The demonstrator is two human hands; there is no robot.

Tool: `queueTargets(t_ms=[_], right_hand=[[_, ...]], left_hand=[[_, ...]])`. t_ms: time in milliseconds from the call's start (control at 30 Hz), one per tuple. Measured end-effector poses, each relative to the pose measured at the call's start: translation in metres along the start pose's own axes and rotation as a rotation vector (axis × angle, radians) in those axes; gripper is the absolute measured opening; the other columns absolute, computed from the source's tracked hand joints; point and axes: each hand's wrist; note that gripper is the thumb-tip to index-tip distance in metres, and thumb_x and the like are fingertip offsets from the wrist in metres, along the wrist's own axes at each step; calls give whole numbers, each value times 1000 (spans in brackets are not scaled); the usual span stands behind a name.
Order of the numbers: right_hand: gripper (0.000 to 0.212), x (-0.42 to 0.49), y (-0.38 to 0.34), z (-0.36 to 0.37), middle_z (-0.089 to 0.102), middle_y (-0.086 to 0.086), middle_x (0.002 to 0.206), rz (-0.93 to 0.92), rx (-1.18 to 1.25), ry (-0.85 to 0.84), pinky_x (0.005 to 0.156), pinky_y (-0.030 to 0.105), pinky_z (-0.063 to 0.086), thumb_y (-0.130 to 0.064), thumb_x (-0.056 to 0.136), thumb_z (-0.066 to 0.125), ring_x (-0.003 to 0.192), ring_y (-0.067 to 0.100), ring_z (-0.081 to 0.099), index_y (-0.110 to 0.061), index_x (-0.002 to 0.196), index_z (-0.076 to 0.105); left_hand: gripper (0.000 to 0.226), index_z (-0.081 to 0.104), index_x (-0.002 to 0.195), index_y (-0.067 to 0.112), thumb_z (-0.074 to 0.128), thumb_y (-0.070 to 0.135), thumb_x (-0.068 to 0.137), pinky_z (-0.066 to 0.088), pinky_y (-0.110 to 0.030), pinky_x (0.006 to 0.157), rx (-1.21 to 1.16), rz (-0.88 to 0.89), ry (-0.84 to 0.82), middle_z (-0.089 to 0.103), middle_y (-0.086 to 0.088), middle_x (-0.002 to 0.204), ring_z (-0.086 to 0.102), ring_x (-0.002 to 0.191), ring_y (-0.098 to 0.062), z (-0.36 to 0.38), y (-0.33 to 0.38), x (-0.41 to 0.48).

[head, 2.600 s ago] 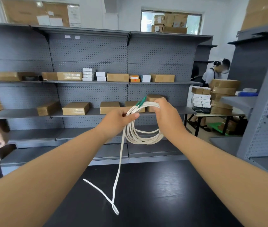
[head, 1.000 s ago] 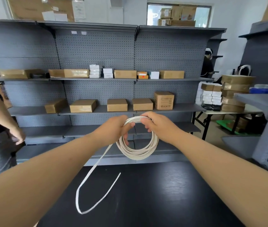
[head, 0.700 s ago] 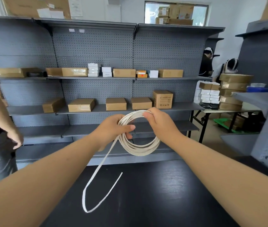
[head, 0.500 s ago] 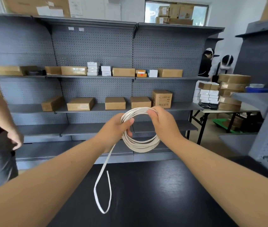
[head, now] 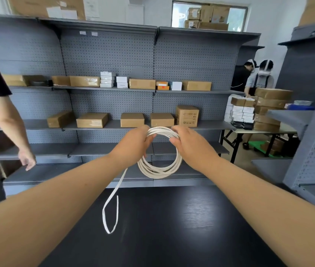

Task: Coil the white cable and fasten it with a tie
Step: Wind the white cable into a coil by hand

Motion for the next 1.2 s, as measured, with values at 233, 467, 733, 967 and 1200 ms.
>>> queueTargets(t_ms=[233, 467, 733, 967, 1200], right_hand=[[31, -21, 0, -5, 51, 1, 93, 106, 376, -161, 74, 34, 41, -26, 100, 32, 80, 19, 54, -12, 126, 42], [26, -24, 7, -10, 50, -1, 84, 110, 372, -22, 67, 29, 31, -24, 100, 35, 79, 18, 46, -9, 115, 49], [24, -20, 0, -10, 49, -6, 75, 130, 401, 40, 61, 29, 33, -23, 100, 34, 68, 12, 46, -10, 111, 51], [30, -16, -16, -10, 60, 10, 110, 97, 258, -67, 78, 32, 36, -24, 100, 34, 100, 26, 53, -9, 122, 49], [26, -9, -28, -12, 63, 11, 104, 27, 175, -214, 82, 39, 43, -24, 99, 36, 92, 25, 55, -12, 116, 52]], left_hand=[[23, 44, 82, 13, 42, 30, 97, 43, -28, 58, 47, 15, -90, 52, -2, 73, 65, 67, -25, 12, 20, -6], [16, 57, 88, 13, 58, 28, 90, 46, -28, 71, -421, -168, -72, 66, 0, 70, 63, 67, -12, 30, 13, -21], [35, 37, 131, 26, 43, 27, 97, 41, -15, 67, -415, -4, 142, 59, 7, 85, 60, 79, -11, 34, 11, -28], [31, 54, 117, 22, 32, 35, 99, 39, -25, 76, -288, -9, 44, 62, 3, 94, 57, 87, -15, 14, -4, -24], [30, 58, 113, 13, 40, 31, 97, 56, -36, 83, -959, -339, -546, 67, -15, 110, 65, 90, -25, -17, -33, -26]])
Point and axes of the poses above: each hand's wrist, its own x-axis towards the middle knuckle, its own z-axis out of the palm, y = z × x
